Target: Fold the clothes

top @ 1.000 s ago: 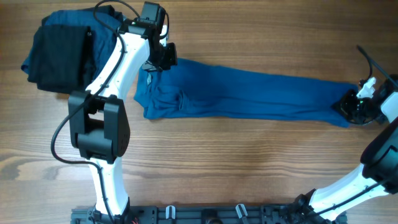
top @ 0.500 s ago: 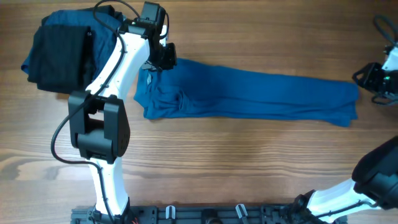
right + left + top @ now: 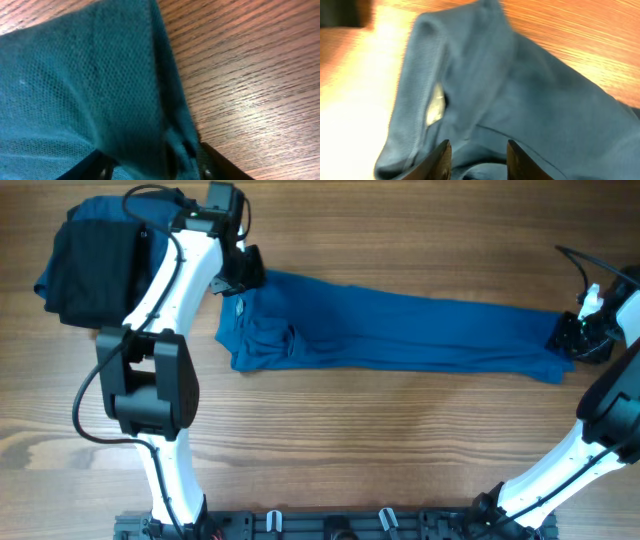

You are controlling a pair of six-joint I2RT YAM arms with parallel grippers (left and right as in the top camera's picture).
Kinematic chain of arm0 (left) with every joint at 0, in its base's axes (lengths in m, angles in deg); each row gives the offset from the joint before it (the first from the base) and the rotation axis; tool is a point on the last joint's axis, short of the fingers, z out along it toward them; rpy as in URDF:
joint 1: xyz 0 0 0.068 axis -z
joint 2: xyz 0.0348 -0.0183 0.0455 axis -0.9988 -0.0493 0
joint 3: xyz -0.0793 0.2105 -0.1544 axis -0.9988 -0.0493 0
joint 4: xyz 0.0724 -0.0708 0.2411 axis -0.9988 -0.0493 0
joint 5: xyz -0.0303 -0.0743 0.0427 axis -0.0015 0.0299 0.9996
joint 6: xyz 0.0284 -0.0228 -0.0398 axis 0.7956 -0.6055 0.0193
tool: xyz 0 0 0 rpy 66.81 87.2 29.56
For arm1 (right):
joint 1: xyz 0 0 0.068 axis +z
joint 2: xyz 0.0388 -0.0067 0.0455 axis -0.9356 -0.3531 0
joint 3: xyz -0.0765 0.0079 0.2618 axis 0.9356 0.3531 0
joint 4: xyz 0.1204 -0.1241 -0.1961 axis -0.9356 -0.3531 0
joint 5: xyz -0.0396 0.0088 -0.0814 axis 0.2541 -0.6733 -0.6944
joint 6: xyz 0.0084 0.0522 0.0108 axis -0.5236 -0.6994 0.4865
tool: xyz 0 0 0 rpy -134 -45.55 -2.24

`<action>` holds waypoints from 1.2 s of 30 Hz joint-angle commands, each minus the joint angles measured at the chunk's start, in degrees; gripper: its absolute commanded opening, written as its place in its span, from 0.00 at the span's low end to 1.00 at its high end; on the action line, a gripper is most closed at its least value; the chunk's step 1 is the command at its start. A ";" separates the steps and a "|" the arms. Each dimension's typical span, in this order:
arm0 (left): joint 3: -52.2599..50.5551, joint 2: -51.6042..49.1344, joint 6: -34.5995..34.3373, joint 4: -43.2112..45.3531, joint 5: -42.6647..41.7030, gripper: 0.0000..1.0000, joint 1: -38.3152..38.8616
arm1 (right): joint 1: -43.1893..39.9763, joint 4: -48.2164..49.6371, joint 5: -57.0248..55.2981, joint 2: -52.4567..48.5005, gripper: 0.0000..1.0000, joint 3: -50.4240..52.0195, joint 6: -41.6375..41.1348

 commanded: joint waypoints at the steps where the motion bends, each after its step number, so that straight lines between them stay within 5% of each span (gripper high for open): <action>1: -0.28 1.53 -3.98 -0.57 1.38 0.33 -2.89 | 0.13 0.85 -1.70 -4.17 0.42 0.68 -0.28; 3: -0.26 1.53 -3.96 -0.55 1.44 0.33 -3.80 | -0.04 1.42 -1.70 -4.20 0.41 0.68 -0.28; 7: -0.28 1.53 -3.93 -0.61 1.42 0.33 -5.51 | -0.09 3.28 -1.97 -4.24 0.65 0.68 -0.26; 10: -0.26 1.53 -3.93 -0.83 1.42 0.33 -5.81 | -0.09 5.38 -2.80 -4.26 0.69 0.68 -0.20; 11: -0.26 1.53 -3.91 -0.83 1.42 0.33 -5.81 | -0.09 6.23 -2.73 -4.26 0.68 0.68 -0.20; 14: -0.28 1.53 -3.93 -0.81 1.42 0.33 -5.81 | -0.09 7.30 -1.42 -4.31 0.26 0.68 -0.20; 17: -0.26 1.53 -3.91 -0.81 1.42 0.32 -5.81 | -0.09 7.65 -1.25 -4.31 0.04 0.68 -0.35; 27: -0.26 2.71 -3.89 -1.64 1.60 0.34 -9.92 | -4.20 3.04 -3.76 1.62 0.04 -13.86 -0.24; 36: -0.26 2.80 -3.67 -1.92 1.57 0.34 -12.46 | -0.22 -1.70 2.64 13.35 0.04 -16.15 1.09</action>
